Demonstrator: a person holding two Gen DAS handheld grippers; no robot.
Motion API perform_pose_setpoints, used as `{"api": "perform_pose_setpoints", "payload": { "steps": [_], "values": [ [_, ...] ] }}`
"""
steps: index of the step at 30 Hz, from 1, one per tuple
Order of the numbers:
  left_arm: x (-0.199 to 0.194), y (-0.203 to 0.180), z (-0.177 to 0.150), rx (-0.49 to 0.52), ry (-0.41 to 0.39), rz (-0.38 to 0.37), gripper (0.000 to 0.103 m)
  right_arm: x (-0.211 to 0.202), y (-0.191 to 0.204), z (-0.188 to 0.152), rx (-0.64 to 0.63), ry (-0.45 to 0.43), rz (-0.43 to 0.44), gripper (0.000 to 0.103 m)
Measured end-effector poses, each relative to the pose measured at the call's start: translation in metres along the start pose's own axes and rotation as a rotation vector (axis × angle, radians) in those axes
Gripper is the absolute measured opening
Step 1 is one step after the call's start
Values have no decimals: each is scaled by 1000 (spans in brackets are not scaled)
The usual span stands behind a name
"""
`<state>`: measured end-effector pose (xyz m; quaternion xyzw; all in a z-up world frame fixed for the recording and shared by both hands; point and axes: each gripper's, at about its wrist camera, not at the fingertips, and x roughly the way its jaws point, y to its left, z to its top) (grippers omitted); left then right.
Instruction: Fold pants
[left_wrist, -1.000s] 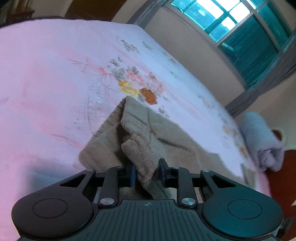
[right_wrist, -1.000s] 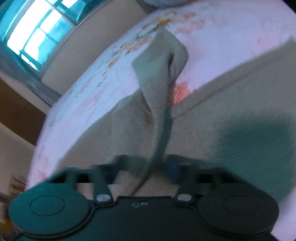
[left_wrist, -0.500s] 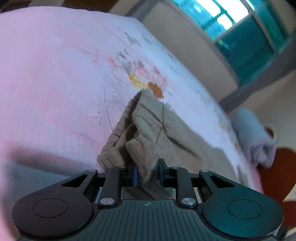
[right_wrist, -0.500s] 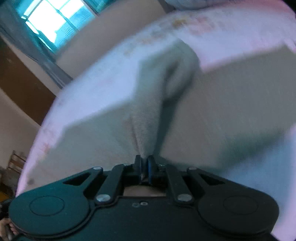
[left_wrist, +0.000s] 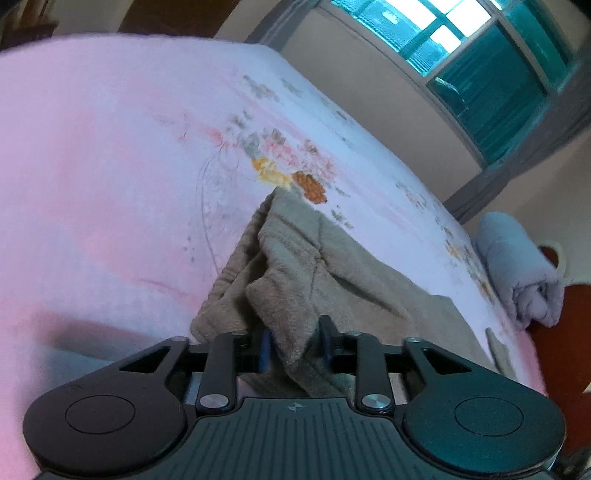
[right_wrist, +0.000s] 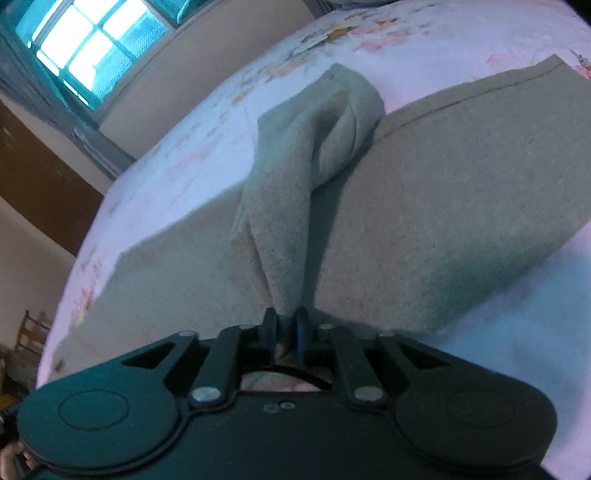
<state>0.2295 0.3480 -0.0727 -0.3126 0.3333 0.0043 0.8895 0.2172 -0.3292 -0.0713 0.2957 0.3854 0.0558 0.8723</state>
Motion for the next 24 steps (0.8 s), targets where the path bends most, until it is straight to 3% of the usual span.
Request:
{"api": "perform_pose_setpoints", "payload": {
  "steps": [1, 2, 4, 7, 11, 15, 17, 20, 24],
  "values": [
    [-7, -6, 0, 24, -19, 32, 55, -10, 1, 3, -11, -32, -6, 14],
    [-16, -14, 0, 61, -50, 87, 81, -19, 4, 7, -34, -62, -8, 14],
    [-37, -36, -2, 161, -156, 201, 97, -38, 5, 15, -79, -118, -9, 14],
    [-49, -66, -6, 237, -196, 249, 97, -61, 4, 28, -142, -185, -29, 15],
    [-26, -113, -26, 373, -151, 321, 99, -64, 23, 50, -259, -231, -68, 18],
    [7, -165, -63, 414, -85, 223, 99, -44, 55, 74, -400, -242, -100, 25],
    [24, -189, -84, 448, -53, 216, 99, -32, 67, 81, -468, -235, -116, 30],
    [44, -211, -107, 503, -83, 338, 99, -16, 82, 85, -574, -202, -158, 40],
    [50, -189, -105, 395, -114, 484, 99, 23, 91, 89, -670, -129, -194, 40]
  ]
}}
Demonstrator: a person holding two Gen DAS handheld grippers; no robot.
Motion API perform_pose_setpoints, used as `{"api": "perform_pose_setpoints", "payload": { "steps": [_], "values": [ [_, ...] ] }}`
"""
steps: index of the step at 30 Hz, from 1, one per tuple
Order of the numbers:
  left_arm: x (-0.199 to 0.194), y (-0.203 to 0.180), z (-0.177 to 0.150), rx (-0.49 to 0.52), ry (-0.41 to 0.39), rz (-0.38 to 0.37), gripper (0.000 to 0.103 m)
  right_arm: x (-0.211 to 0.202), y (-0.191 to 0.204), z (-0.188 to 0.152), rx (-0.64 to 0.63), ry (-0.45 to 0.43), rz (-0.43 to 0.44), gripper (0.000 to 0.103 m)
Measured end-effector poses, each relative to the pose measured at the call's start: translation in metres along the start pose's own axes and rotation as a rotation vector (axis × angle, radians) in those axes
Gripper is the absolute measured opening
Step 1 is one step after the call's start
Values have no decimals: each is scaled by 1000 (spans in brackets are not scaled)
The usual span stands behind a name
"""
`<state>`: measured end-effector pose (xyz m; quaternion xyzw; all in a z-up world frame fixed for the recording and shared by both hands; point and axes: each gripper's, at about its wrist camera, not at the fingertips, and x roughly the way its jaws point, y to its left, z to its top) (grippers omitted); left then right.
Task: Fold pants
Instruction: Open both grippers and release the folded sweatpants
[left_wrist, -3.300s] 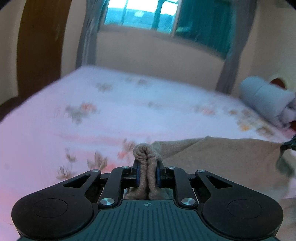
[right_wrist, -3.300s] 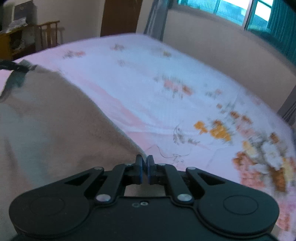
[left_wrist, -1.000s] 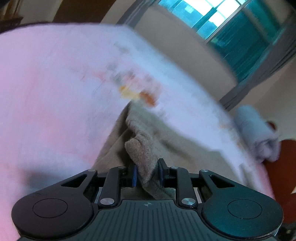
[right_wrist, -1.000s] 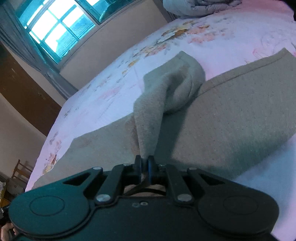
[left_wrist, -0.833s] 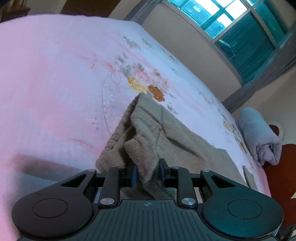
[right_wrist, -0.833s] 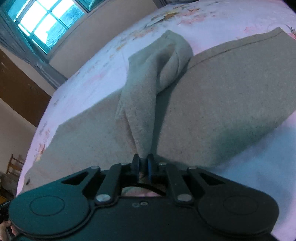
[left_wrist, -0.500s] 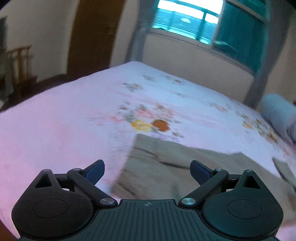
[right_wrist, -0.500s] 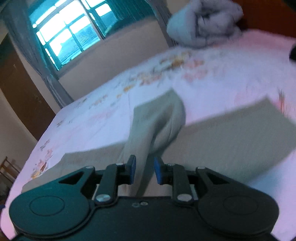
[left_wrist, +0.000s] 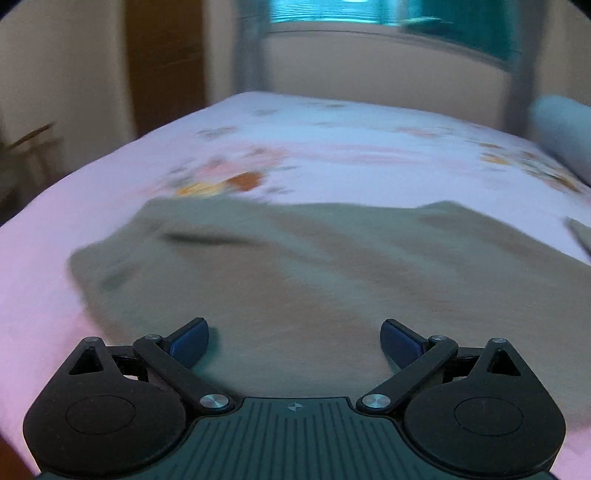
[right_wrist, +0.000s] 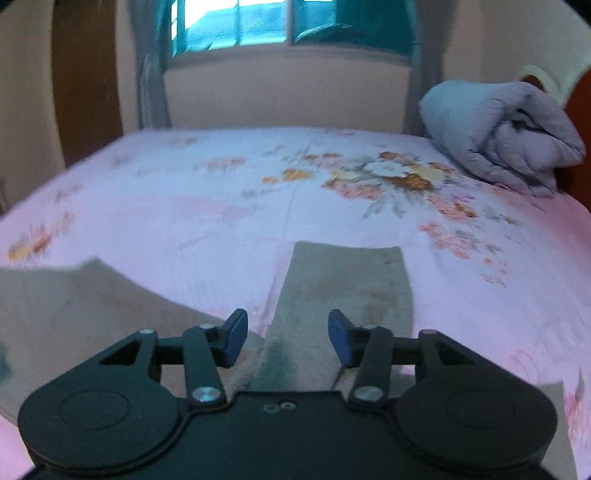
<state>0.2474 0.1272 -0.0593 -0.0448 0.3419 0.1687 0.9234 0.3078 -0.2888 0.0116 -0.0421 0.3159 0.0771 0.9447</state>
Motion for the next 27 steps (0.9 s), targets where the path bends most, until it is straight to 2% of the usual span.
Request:
{"api": "perform_pose_setpoints", "payload": {
  "steps": [5, 9, 10, 11, 12, 14, 18, 20, 22, 23, 24, 25, 26, 27],
  "values": [
    [15, 13, -11, 13, 22, 9, 102, 42, 11, -4, -51, 76, -7, 37],
    [24, 4, -11, 14, 17, 27, 103, 66, 23, -14, -116, 129, -70, 35],
    [26, 4, -10, 11, 17, 28, 103, 65, 24, -15, -128, 125, -79, 30],
    [25, 3, -11, 12, 19, 29, 103, 64, 26, -15, -136, 119, -91, 4],
    [26, 3, -10, 14, 21, 28, 103, 62, 26, -14, -136, 124, -107, 0],
    [27, 3, -9, 11, 26, 22, 103, 51, 16, -10, -87, 102, -107, 0],
    [27, 7, -10, 17, 23, 0, 103, -19, -42, -12, 189, -44, -136, 0],
    [27, 8, -12, 23, 19, -11, 103, -63, -82, -41, 400, -114, -136, 0],
    [27, 9, -11, 27, 21, -18, 103, -91, -120, -87, 627, -156, -148, 0],
    [28, 9, -10, 31, 23, -20, 103, -98, -136, -113, 736, -167, -161, 0],
    [28, 9, -10, 36, 26, -23, 103, -99, -150, -132, 818, -154, -149, 5],
    [29, 10, -9, 40, 28, -27, 103, -96, -167, -151, 924, -106, -114, 14],
    [29, 10, -8, 43, 32, -33, 103, -97, -178, -164, 998, -86, -107, 14],
    [29, 11, -7, 46, 35, -38, 103, -101, -184, -171, 1018, -95, -112, 14]
  ]
}}
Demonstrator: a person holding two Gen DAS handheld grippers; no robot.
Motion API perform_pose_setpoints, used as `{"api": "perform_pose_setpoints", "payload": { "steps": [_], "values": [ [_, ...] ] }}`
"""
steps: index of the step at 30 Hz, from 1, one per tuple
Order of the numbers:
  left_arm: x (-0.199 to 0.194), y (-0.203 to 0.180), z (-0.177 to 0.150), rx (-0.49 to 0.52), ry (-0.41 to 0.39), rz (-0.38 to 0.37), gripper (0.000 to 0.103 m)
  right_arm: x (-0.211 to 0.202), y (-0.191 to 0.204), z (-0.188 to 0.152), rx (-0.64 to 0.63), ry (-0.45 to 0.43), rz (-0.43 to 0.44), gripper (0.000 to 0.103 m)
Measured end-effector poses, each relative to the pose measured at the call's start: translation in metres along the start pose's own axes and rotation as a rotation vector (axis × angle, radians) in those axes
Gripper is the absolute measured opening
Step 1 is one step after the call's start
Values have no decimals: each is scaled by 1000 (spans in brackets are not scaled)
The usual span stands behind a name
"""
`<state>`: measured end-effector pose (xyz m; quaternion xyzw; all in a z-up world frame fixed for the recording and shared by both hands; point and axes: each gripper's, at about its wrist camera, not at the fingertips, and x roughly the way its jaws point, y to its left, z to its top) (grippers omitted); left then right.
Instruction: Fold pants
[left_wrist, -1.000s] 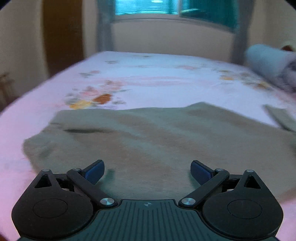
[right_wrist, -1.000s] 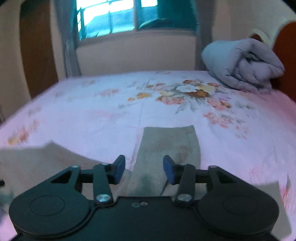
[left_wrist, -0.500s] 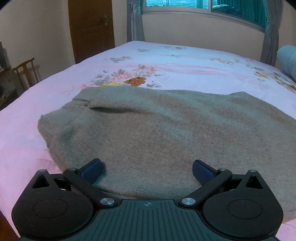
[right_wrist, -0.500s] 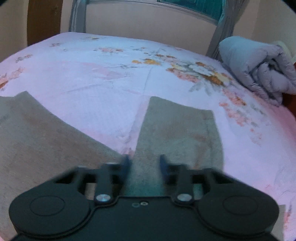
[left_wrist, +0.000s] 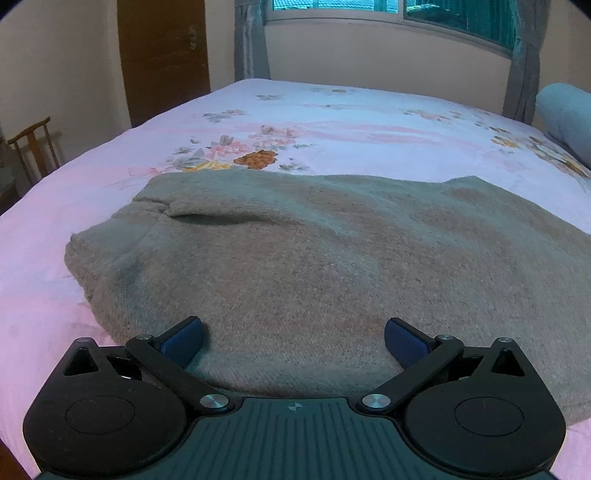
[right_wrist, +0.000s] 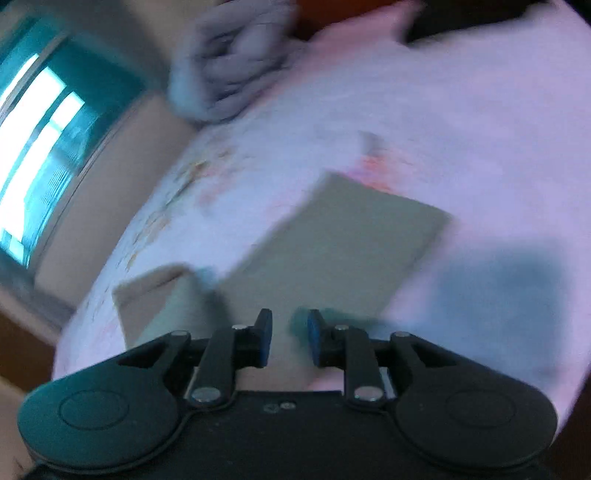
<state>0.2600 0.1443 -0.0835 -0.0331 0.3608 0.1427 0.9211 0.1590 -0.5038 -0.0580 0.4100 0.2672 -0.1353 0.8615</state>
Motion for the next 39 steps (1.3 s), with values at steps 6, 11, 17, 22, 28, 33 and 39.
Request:
{"api": "perform_pose_setpoints", "payload": {
  "steps": [6, 11, 17, 22, 28, 33, 39],
  "values": [
    [1, 0, -1, 4, -4, -2, 103, -9, 92, -18, -638, -29, 30, 23],
    [1, 1, 1, 1, 9, -7, 103, 23, 186, -84, -1228, -25, 80, 46],
    [-2, 1, 0, -8, 8, -1, 103, 71, 217, -121, -1466, 57, -24, 32],
    [-1, 1, 1, -7, 11, -1, 103, 77, 217, -147, -1554, 83, -76, 29],
    [-2, 1, 0, -8, 8, 2, 103, 83, 215, -153, -1595, 82, -133, 29],
    [-2, 1, 0, -7, 7, 1, 103, 90, 215, -155, -1604, 89, -153, 25],
    [-1, 2, 1, -2, 14, -3, 103, 74, 216, -114, -1361, -9, -140, 0]
  ]
}}
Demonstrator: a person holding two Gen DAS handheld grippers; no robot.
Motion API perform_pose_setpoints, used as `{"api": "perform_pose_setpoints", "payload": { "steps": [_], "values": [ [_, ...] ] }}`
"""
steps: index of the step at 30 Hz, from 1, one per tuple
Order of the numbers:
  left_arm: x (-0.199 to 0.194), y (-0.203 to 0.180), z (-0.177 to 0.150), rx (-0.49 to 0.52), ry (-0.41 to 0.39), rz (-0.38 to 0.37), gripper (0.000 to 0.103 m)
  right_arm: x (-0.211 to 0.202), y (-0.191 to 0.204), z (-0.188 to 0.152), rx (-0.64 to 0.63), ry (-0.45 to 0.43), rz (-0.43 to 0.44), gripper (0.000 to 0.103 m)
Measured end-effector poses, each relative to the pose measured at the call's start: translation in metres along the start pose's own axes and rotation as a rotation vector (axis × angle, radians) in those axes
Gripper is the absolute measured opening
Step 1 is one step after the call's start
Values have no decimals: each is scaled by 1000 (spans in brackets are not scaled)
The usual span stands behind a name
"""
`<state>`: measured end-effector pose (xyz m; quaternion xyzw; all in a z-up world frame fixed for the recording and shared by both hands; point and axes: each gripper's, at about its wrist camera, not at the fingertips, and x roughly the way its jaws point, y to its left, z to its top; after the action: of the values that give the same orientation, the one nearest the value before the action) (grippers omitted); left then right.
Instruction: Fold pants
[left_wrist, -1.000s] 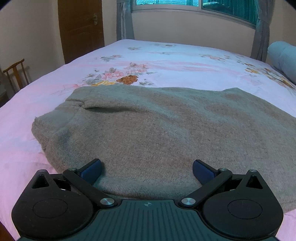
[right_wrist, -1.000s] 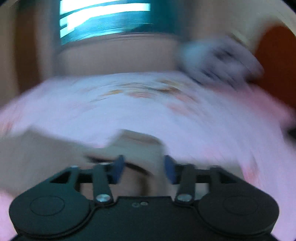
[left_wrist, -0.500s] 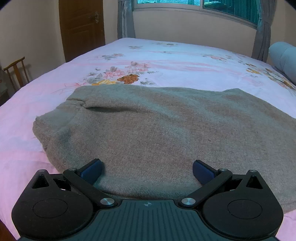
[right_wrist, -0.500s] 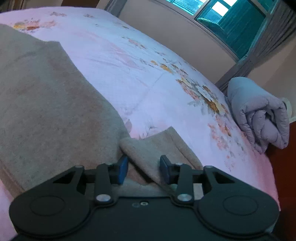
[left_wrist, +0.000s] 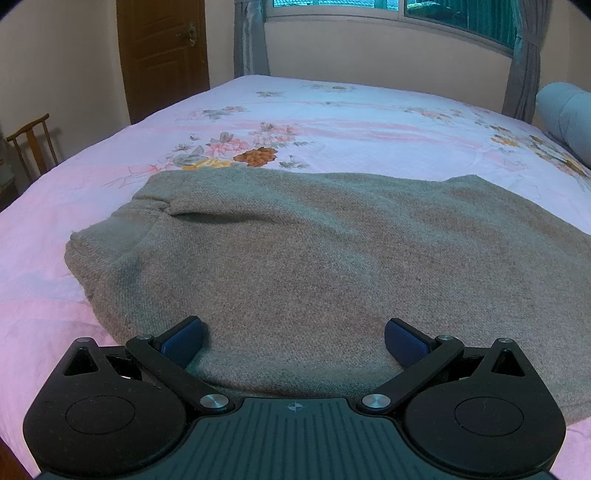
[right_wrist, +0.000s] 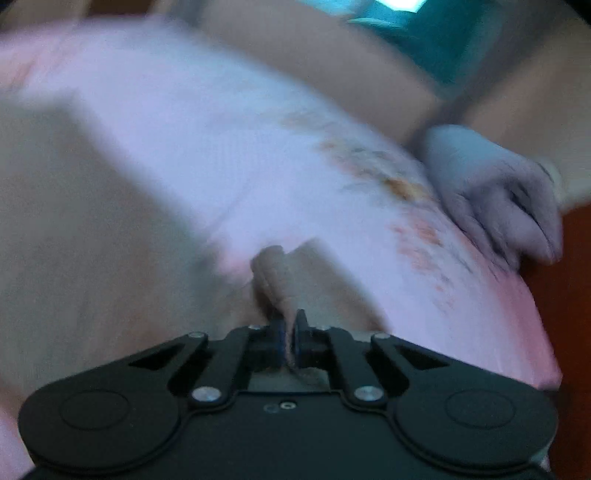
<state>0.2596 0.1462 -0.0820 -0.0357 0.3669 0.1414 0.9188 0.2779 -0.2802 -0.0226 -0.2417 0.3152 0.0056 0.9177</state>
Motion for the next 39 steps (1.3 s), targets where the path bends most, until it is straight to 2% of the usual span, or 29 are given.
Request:
{"api": "perform_pose_setpoints", "payload": {
  "steps": [2, 4, 7, 8, 10, 13, 20, 23, 28, 30, 31, 32, 33, 35, 36, 39],
  "values": [
    [1, 1, 1, 7, 5, -6, 103, -26, -47, -3, 238, -73, -21, 0],
    [2, 1, 3, 24, 9, -19, 103, -54, -103, -27, 529, -128, -31, 0],
    [4, 5, 6, 55, 22, -53, 103, -87, -175, -104, 961, -183, 1, 0],
    [5, 6, 8, 64, 28, -63, 103, -90, -187, -128, 1045, -182, 0, 0],
    [7, 7, 11, 82, 40, -81, 103, -82, -203, -171, 1161, -103, 10, 0],
    [9, 9, 17, 97, 69, -101, 103, -67, -205, -204, 1185, -20, 47, 0],
    [11, 18, 26, 147, 134, -177, 103, -71, -215, -208, 1260, -92, 121, 0],
    [10, 22, 24, 150, 132, -202, 103, -79, -221, -188, 1213, -185, 157, 0],
    [10, 19, 22, 143, 125, -191, 103, -118, -235, -142, 1101, -445, 277, 0],
    [9, 18, 21, 142, 122, -189, 103, -131, -240, -141, 1104, -536, 318, 0],
    [9, 19, 20, 141, 120, -190, 103, -128, -242, -148, 1130, -521, 306, 0],
    [9, 19, 20, 140, 118, -191, 103, -119, -243, -159, 1148, -470, 276, 0],
    [10, 19, 20, 138, 118, -192, 103, -99, -242, -178, 1183, -372, 237, 0],
    [10, 19, 20, 139, 118, -193, 103, -45, -239, -226, 1356, -92, 247, 0],
    [9, 19, 20, 140, 119, -193, 103, -27, -234, -246, 1399, -8, 242, 0],
    [10, 19, 21, 142, 127, -191, 103, -24, -229, -274, 1516, -81, 296, 0]
  ]
}}
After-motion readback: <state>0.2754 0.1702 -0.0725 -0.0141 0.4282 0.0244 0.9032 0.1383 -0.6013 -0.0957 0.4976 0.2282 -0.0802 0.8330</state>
